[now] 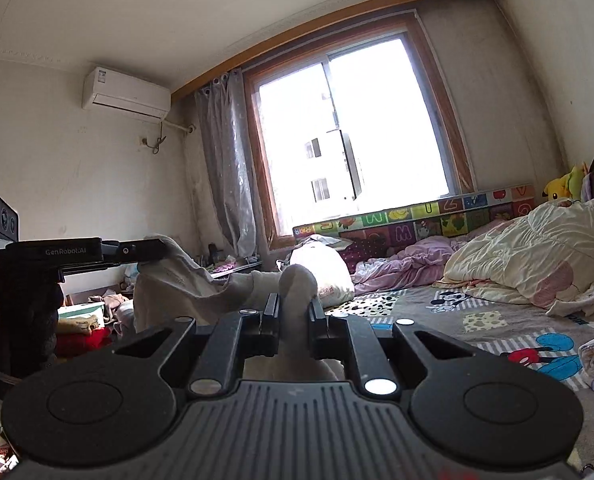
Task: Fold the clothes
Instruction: 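Lift the garment with both grippers and lay it flat on the blanket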
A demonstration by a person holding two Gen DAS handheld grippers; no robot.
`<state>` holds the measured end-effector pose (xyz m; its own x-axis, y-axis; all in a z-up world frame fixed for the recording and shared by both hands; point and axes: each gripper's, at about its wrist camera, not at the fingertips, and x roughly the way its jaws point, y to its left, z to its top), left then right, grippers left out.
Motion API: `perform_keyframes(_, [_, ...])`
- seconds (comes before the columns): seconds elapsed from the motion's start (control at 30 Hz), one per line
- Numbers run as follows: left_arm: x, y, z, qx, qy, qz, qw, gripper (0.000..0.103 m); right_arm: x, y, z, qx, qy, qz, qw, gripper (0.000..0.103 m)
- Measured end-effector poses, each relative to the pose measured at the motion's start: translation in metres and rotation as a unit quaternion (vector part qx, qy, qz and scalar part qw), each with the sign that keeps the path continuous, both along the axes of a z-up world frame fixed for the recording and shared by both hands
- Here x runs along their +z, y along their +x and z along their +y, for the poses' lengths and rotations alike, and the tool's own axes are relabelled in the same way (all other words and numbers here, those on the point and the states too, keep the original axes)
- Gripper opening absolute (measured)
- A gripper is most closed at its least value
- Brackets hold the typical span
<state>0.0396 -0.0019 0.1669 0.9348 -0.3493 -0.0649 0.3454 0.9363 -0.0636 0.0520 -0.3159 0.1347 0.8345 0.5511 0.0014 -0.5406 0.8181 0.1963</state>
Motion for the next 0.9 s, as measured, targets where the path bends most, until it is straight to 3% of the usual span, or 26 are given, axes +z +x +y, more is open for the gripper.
perform_keyframes(0.1, [-0.010, -0.014, 0.011, 0.007, 0.011, 0.012, 0.9998, 0.010, 0.000, -0.021, 0.017, 0.009, -0.041, 0.000, 0.999, 0.015])
perform_keyframes(0.23, [-0.025, -0.012, 0.032, 0.012, -0.002, 0.065, 0.9978, 0.010, -0.001, -0.027, 0.023, 0.038, -0.060, 0.025, 0.997, 0.014])
perform_keyframes(0.33, [-0.043, 0.002, 0.037, 0.031, 0.013, 0.075, 0.9966, 0.010, -0.007, -0.025, 0.032, 0.035, -0.101, 0.042, 0.993, 0.014])
perform_keyframes(0.43, [-0.064, 0.022, 0.049, 0.044, 0.002, 0.103, 0.9937, 0.010, -0.022, -0.015, 0.041, 0.040, -0.116, 0.081, 0.989, 0.015])
perform_keyframes(0.5, [-0.074, 0.027, 0.059, 0.048, -0.006, 0.110, 0.9927, 0.010, -0.035, -0.023, 0.060, 0.045, -0.145, 0.091, 0.984, 0.021])
perform_keyframes(0.53, [-0.078, 0.027, 0.065, 0.049, -0.013, 0.111, 0.9925, 0.010, -0.043, -0.028, 0.071, 0.051, -0.158, 0.093, 0.982, 0.035])
perform_keyframes(0.6, [-0.079, 0.027, 0.080, 0.068, -0.035, 0.109, 0.9911, 0.010, -0.063, -0.034, 0.096, 0.081, -0.173, 0.109, 0.976, 0.054])
perform_keyframes(0.63, [-0.079, 0.026, 0.087, 0.077, -0.043, 0.106, 0.9905, 0.010, -0.074, -0.036, 0.107, 0.094, -0.177, 0.117, 0.973, 0.055])
perform_keyframes(0.77, [-0.064, 0.031, 0.099, 0.107, 0.015, 0.060, 0.9924, 0.010, -0.115, -0.034, 0.139, 0.130, -0.153, 0.172, 0.964, 0.055])
perform_keyframes(0.9, [-0.049, 0.035, 0.112, 0.136, 0.074, 0.014, 0.9879, 0.010, -0.147, -0.024, 0.146, 0.145, -0.109, 0.223, 0.958, 0.055])
